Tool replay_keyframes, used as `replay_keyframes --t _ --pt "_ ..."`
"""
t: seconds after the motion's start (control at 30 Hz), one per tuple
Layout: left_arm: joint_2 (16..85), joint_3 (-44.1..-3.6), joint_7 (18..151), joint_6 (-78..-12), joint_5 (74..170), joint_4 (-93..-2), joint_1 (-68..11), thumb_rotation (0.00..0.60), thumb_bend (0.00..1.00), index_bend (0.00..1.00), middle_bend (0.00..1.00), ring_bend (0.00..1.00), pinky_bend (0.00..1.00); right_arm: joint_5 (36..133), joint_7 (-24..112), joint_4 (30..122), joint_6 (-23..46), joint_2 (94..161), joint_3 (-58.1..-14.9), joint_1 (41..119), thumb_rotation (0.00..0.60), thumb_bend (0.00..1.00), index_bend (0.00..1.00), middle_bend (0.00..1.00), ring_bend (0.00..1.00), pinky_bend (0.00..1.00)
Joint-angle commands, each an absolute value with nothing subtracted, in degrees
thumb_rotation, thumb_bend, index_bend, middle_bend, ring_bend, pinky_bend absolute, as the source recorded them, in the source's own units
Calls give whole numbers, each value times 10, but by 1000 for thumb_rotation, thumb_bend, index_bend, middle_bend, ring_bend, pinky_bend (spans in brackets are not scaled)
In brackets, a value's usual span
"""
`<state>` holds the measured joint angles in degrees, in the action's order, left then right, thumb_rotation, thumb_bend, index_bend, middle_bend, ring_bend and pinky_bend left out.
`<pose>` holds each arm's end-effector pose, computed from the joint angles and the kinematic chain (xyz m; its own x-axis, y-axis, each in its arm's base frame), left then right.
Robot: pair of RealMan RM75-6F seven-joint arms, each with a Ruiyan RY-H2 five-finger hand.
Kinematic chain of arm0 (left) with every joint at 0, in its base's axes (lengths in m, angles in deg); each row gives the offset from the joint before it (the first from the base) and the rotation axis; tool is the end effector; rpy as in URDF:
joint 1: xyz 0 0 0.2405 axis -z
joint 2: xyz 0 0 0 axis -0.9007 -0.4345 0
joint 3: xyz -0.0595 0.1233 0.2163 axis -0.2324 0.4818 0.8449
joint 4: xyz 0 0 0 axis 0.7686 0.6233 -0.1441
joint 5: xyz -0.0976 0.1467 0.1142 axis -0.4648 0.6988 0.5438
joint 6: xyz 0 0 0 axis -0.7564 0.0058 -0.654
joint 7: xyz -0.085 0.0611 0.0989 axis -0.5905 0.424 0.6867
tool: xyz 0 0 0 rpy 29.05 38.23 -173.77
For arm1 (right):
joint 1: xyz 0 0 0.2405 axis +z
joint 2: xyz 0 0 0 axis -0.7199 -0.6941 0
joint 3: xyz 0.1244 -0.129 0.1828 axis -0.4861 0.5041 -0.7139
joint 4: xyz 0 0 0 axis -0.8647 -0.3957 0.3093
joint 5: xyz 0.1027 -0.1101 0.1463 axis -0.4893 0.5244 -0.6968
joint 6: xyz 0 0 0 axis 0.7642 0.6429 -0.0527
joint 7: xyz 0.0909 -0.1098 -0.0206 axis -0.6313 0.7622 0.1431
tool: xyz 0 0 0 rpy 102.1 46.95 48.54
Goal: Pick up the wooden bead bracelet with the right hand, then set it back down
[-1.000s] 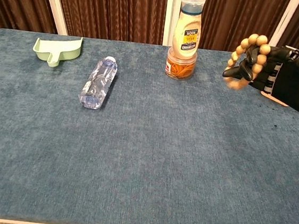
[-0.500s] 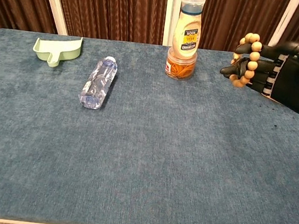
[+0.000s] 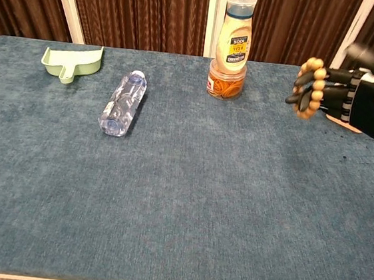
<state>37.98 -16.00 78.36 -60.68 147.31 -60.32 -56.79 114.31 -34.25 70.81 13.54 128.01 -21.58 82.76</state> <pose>-0.3237 0.1866 0.1167 0.3145 0.1207 0.9416 0.9493 -0.0404 -0.3118 -0.2321 -0.3109 0.0174 -0.5418 -0.6080 0.5804 -0.7375 0.0126 -0.6752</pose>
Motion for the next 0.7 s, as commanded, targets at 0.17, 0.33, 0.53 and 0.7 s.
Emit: replay_keyframes --t 0.17,0.33,0.53,0.7 --pt "380 -159 788 -610 1473 -606 -570 600 0 140 126 0 0 1046 209 710 11 1307 -251 853 281 225 264 391 176 1" --pt "383 -158 787 -613 1471 -604 -573 600 0 140 126 0 0 1002 382 749 33 1296 -271 837 284 227 56 229 76 1" --pt "390 -161 787 -620 1469 -595 -575 600 0 140 126 0 0 1009 367 819 155 1232 -284 766 361 234 0 160 21 1" --pt "402 -174 806 -642 1464 -592 -580 600 0 140 126 0 0 1030 385 865 293 1172 -269 673 491 302 0 181 24 1"
